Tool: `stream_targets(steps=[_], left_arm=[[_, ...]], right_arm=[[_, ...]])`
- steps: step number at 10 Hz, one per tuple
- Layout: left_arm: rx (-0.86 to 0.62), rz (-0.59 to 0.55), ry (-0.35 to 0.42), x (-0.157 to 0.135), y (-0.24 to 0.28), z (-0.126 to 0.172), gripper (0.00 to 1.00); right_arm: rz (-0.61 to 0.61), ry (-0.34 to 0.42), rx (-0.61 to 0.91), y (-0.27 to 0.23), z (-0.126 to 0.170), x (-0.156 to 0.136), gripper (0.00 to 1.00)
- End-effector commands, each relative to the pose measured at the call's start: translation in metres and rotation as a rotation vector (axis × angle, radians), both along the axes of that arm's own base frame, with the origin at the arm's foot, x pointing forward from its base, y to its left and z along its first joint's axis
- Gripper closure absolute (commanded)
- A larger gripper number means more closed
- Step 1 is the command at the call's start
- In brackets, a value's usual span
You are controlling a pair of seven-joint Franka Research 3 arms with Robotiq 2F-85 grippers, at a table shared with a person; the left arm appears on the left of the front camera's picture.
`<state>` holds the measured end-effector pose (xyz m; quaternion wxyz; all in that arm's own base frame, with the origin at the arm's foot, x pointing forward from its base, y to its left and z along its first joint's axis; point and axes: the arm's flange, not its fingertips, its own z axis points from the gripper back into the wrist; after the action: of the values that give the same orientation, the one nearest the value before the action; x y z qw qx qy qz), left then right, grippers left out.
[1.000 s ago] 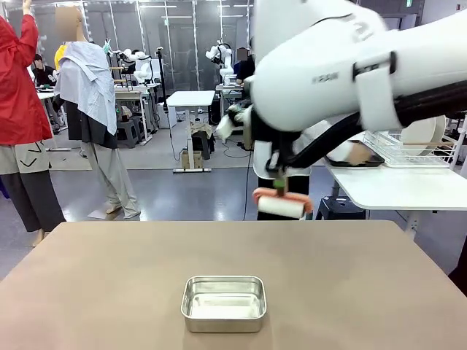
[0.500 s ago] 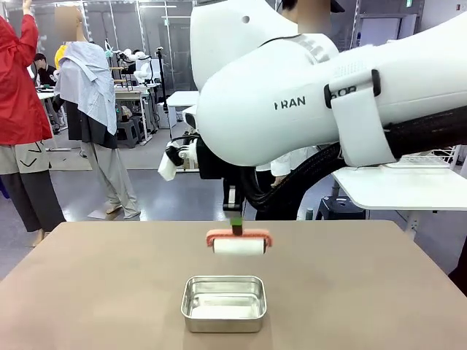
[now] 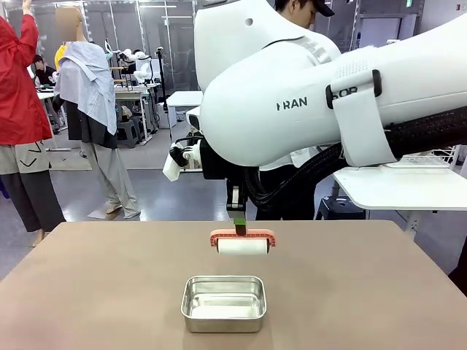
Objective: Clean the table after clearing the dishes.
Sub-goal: Place the Lint Roller back on top of the Airtight Container.
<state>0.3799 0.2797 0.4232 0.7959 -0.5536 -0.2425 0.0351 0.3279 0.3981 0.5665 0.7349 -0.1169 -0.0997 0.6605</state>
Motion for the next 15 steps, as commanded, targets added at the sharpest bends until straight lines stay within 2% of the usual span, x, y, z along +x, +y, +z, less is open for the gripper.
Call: stream_targets(steps=[1, 2, 5, 9, 11, 15], left_arm=[[0.011, 0.000, 0.001, -0.003, 0.001, 0.001, 0.00], [0.011, 0.000, 0.001, -0.003, 0.001, 0.001, 0.00], [0.011, 0.000, 0.001, -0.003, 0.001, 0.001, 0.00], [0.011, 0.000, 0.001, -0.003, 0.001, 0.001, 0.00], [0.011, 0.000, 0.001, -0.003, 0.001, 0.001, 0.00], [0.011, 0.000, 0.001, -0.003, 0.001, 0.001, 0.00]], right_arm=[[0.093, 0.073, 0.049, 0.003, -0.011, 0.007, 0.79], [0.108, 0.131, 0.066, 0.005, -0.023, 0.014, 0.79], [0.139, 0.225, 0.102, 0.008, -0.049, 0.028, 0.79], [0.145, 0.368, 0.118, 0.022, -0.114, 0.070, 0.79], [0.140, 0.384, 0.119, 0.016, -0.134, 0.093, 0.79], [0.153, 0.370, 0.097, 0.010, -0.153, 0.119, 0.79]])
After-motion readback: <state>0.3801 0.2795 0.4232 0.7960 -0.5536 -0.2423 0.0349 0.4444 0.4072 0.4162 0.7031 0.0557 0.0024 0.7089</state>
